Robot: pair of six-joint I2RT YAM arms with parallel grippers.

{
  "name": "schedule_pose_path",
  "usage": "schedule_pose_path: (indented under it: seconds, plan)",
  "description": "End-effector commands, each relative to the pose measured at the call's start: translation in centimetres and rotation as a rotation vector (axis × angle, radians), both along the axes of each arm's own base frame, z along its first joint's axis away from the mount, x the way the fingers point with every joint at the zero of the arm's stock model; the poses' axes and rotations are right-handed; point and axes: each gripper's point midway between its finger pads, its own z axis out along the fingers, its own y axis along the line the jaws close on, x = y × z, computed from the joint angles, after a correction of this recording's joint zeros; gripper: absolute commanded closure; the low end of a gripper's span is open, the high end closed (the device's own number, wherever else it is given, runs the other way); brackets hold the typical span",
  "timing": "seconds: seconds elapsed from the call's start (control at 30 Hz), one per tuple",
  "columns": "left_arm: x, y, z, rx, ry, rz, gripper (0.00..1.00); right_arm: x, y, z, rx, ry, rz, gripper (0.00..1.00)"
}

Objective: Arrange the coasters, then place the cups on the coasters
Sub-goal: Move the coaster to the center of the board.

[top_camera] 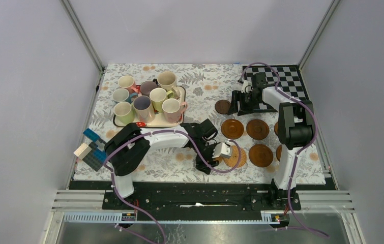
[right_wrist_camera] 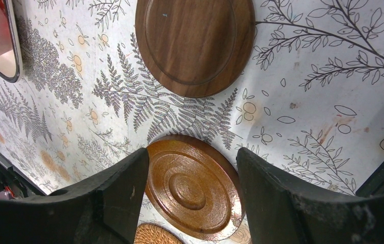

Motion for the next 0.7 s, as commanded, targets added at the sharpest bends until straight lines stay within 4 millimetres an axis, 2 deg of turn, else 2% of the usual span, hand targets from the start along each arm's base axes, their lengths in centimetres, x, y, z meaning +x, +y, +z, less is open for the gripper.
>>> schedule_pose_path:
  seconds: [0.0,0.17,0.37,0.43,0.53,0.67]
  plan:
    - [-0.7,4.1,-1.6,0.169,0.057,0.061,0.39,1.3,0.7,2.8,0.032,-0.07,0.005,0.29]
    - [1.3,4.1,-0.8,0.16,-0.004,0.101,0.39,1.7,1.1,2.9,0.037,-0.073,0.007,0.29]
    - [2.1,4.5,-0.6,0.168,-0.037,0.117,0.38,2.3,1.4,3.3,0.041,-0.081,0.012,0.29]
    - [2.4,4.3,0.1,0.15,-0.053,0.118,0.36,2.3,1.4,3.5,0.038,-0.089,0.024,0.3]
    - [3.5,3.8,2.0,0.1,-0.074,0.151,0.3,2.4,1.7,3.9,0.023,-0.113,0.038,0.3]
    - [5.7,2.8,6.5,-0.017,-0.096,0.207,0.23,2.5,2.5,3.5,-0.016,-0.137,0.084,0.31]
